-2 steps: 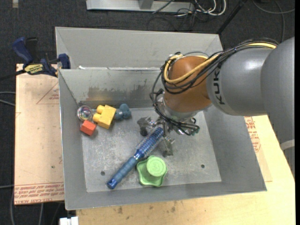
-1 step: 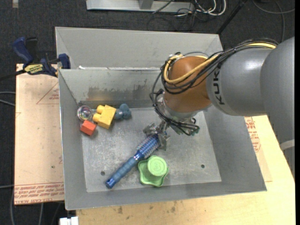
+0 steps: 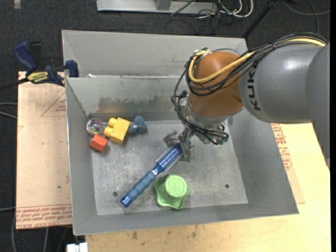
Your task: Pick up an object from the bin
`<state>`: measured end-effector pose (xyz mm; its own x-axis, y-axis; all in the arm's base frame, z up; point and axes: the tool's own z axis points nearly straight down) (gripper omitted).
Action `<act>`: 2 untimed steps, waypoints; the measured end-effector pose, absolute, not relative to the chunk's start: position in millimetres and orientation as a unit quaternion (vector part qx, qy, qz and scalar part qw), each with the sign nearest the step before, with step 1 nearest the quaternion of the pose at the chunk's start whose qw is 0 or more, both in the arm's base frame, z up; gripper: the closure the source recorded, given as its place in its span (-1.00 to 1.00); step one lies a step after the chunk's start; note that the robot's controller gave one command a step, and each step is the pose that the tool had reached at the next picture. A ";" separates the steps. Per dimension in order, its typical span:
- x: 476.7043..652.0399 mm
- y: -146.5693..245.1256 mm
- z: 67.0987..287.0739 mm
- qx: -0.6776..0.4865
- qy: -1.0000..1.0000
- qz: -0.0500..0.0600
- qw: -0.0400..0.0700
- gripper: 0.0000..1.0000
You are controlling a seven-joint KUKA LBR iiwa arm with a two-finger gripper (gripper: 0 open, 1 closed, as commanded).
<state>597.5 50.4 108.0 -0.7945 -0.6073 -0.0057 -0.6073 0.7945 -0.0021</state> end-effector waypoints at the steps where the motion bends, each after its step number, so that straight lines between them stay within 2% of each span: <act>1: 598.9 51.1 171.9 -0.319 0.948 -0.001 0.004 1.00; 2: 599.6 51.4 183.6 -0.318 0.948 0.000 0.002 1.00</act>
Offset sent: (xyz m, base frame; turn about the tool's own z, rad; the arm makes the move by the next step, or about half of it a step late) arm 0.0000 0.0000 0.0610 0.0000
